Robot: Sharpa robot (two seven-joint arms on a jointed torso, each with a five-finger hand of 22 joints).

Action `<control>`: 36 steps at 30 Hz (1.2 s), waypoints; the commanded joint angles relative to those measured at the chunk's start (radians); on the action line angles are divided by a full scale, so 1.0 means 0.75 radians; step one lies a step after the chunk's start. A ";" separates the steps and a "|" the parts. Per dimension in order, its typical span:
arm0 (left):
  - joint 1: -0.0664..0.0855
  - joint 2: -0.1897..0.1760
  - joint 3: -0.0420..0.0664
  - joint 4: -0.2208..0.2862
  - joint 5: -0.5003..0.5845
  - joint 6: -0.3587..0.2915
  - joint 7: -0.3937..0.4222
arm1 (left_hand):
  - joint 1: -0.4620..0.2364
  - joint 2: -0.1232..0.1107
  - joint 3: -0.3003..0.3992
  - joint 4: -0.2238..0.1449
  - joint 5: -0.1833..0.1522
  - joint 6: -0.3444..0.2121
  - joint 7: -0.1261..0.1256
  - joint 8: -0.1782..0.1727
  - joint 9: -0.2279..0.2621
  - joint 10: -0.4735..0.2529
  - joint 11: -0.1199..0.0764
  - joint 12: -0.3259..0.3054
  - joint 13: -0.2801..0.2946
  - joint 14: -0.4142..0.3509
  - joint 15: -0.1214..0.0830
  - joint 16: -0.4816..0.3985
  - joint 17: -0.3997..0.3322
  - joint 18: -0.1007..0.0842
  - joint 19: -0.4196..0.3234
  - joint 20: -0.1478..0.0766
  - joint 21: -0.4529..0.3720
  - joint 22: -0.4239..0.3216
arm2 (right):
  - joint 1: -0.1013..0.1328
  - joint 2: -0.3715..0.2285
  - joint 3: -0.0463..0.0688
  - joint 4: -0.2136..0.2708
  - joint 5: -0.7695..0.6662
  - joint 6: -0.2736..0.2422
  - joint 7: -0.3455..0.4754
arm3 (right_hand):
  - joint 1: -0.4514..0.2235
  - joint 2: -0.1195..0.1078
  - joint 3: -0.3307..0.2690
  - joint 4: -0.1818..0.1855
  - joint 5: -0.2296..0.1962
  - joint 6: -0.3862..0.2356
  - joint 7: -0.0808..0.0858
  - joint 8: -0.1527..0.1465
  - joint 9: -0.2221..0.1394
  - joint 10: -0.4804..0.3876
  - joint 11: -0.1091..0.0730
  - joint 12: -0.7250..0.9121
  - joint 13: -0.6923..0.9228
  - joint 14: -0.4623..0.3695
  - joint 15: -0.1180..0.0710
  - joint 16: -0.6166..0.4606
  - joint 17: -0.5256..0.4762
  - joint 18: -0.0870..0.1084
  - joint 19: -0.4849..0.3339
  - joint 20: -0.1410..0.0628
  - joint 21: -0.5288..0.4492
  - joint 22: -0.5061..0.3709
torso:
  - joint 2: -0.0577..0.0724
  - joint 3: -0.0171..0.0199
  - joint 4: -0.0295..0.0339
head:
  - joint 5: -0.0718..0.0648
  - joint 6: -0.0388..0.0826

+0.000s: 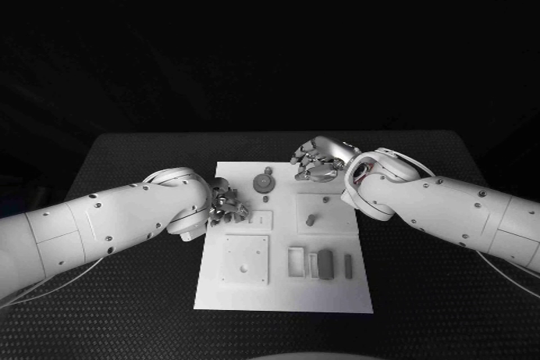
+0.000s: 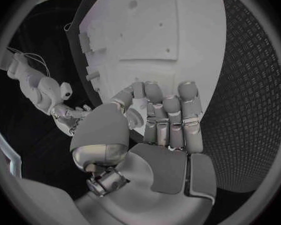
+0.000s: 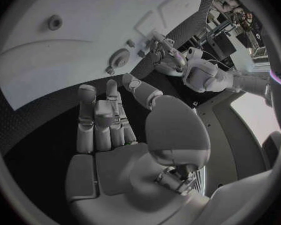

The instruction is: Assemble the parts on the task board

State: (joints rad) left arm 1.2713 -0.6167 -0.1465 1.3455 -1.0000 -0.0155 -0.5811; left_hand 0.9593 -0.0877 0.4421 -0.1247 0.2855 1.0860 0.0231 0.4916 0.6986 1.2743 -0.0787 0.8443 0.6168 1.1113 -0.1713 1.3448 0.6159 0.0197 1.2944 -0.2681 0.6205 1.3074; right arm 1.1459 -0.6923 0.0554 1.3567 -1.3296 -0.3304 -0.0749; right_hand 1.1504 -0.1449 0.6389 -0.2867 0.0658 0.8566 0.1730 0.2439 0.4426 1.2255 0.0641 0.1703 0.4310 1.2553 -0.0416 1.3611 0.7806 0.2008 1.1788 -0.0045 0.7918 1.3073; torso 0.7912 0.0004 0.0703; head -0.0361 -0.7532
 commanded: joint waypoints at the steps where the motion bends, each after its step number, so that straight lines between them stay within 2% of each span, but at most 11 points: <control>1: 0.004 0.004 -0.004 -0.017 -0.031 0.044 -0.040 | 0.046 0.064 0.109 -0.114 -0.005 0.003 0.007 -0.006 0.002 0.008 -0.001 0.007 -0.002 0.001 -0.009 0.008 -0.002 0.031 0.005 -0.003 0.007 0.026 | -0.001 0.001 0.000 0.001 0.000 0.021 0.014 | -0.013 -0.003 -0.010 0.000 0.002 0.000 0.007 0.009 -0.001 0.002 0.008 -0.008 -0.002 -0.008 0.000 -0.005 -0.002 0.081 0.001 -0.011 -0.008 0.023 | 0.000 0.0006 -0.0001 | 0.000 0.000; 7: 0.029 0.020 -0.005 -0.037 -0.032 0.110 -0.045 | 0.050 0.067 0.111 -0.117 -0.005 0.007 0.005 -0.005 0.004 0.009 -0.003 0.010 -0.002 0.002 -0.011 0.010 -0.001 0.033 0.007 -0.004 0.009 0.027 | -0.001 0.003 0.000 0.000 0.001 0.023 0.014 | -0.016 -0.005 -0.010 0.002 0.002 -0.001 0.008 0.009 -0.002 0.002 0.008 -0.008 -0.002 -0.008 0.000 -0.005 -0.002 0.081 0.001 -0.011 -0.008 0.023 | 0.000 0.0015 -0.0006 | 0.001 0.000; 12: 0.049 0.038 -0.005 -0.063 -0.032 0.207 -0.053 | 0.051 0.066 0.111 -0.119 -0.008 0.006 0.005 -0.007 0.004 0.008 -0.003 0.010 -0.002 0.002 -0.011 0.011 -0.001 0.033 0.006 -0.005 0.010 0.027 | -0.001 0.005 -0.001 0.000 0.001 0.026 0.013 | -0.017 -0.006 -0.011 0.002 0.002 -0.001 0.008 0.009 -0.002 0.002 0.008 -0.008 -0.002 -0.008 0.000 -0.005 -0.002 0.081 0.001 -0.010 -0.008 0.023 | 0.000 0.0005 -0.0014 | 0.001 0.001; 15: 0.051 0.050 -0.006 -0.077 -0.027 0.240 -0.063 | 0.048 0.065 0.109 -0.120 -0.032 0.002 0.006 -0.012 0.004 0.004 -0.002 0.010 -0.004 -0.002 -0.010 0.010 -0.003 0.033 0.002 -0.004 0.009 0.026 | -0.001 0.005 -0.001 0.001 0.002 0.026 0.013 | -0.017 -0.006 -0.011 0.002 0.002 -0.001 0.008 0.009 -0.002 0.002 0.008 -0.008 -0.002 -0.008 0.000 -0.005 -0.003 0.081 0.001 -0.010 -0.008 0.023 | 0.000 0.0007 -0.0007 | -0.002 0.001; 16: 0.051 0.051 -0.006 -0.078 -0.024 0.247 -0.068 | 0.051 0.068 0.110 -0.122 -0.085 0.002 0.006 -0.014 0.005 0.002 -0.001 0.010 -0.004 -0.004 -0.010 0.010 -0.003 0.033 0.001 -0.004 0.008 0.026 | -0.001 0.006 -0.002 0.001 0.002 0.026 0.013 | -0.017 -0.006 -0.011 0.003 0.002 -0.001 0.008 0.009 -0.002 0.002 0.008 -0.008 -0.002 -0.008 0.000 -0.005 -0.003 0.081 0.001 -0.010 -0.008 0.023 | 0.000 0.0007 -0.0007 | -0.002 0.001; 17: 0.051 0.052 -0.006 -0.081 -0.018 0.256 -0.068 | 0.051 0.067 0.110 -0.123 -0.098 0.002 0.006 -0.014 0.005 0.001 -0.001 0.011 -0.005 -0.005 -0.010 0.011 -0.004 0.033 0.000 -0.004 0.008 0.025 | -0.001 0.006 -0.002 0.000 0.002 0.026 0.013 | -0.018 -0.006 -0.011 0.003 0.002 -0.001 0.008 0.009 -0.002 0.002 0.008 -0.008 -0.002 -0.008 0.000 -0.005 -0.003 0.081 0.001 -0.010 -0.008 0.023 | 0.000 0.0008 -0.0005 | -0.001 0.001; 26: 0.053 0.061 -0.007 -0.090 -0.016 0.297 -0.074 | 0.063 0.074 0.117 -0.131 -0.108 0.001 0.007 -0.018 0.006 -0.002 -0.001 0.012 -0.006 -0.008 -0.009 0.012 -0.004 0.033 -0.003 -0.003 0.008 0.026 | -0.001 0.006 -0.002 0.000 0.002 0.028 0.012 | -0.020 -0.006 -0.011 0.004 0.002 -0.001 0.008 0.009 -0.002 0.002 0.008 -0.007 -0.002 -0.009 0.001 -0.005 -0.003 0.081 0.001 -0.010 -0.009 0.023 | 0.000 -0.0002 -0.0003 | -0.002 -0.001; 36: 0.054 0.063 -0.007 -0.086 -0.027 0.267 -0.075 | 0.052 0.061 0.110 -0.127 -0.115 -0.001 0.010 -0.022 0.007 -0.005 0.001 0.013 -0.007 -0.011 -0.007 0.012 -0.005 0.031 -0.006 -0.001 0.008 0.026 | -0.002 0.007 -0.003 -0.001 0.004 0.028 0.012 | -0.022 -0.006 -0.011 0.005 0.002 -0.002 0.008 0.009 -0.002 0.001 0.008 -0.007 -0.002 -0.009 0.001 -0.005 -0.003 0.081 0.001 -0.010 -0.009 0.023 | 0.000 0.0000 -0.0001 | -0.003 -0.001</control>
State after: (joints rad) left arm 1.3142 -0.5722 -0.1493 1.2791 -1.0166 0.1664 -0.6281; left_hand 0.9685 -0.0707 0.4394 -0.1276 0.2040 1.0860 0.0231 0.4791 0.7019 1.2743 -0.0787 0.8480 0.6132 1.1075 -0.1742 1.3478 0.6131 0.0195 1.2956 -0.2660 0.6243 1.3078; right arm 1.1454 -0.6881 0.0537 1.3553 -1.3281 -0.3218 -0.0743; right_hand 1.1452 -0.1501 0.6362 -0.2841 0.0658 0.8558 0.1747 0.2439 0.4419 1.2254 0.0639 0.1703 0.4310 1.2580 -0.0406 1.3611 0.7797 0.2009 1.1809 -0.0065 0.7918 1.3073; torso 0.7911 0.0005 0.0700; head -0.0380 -0.7540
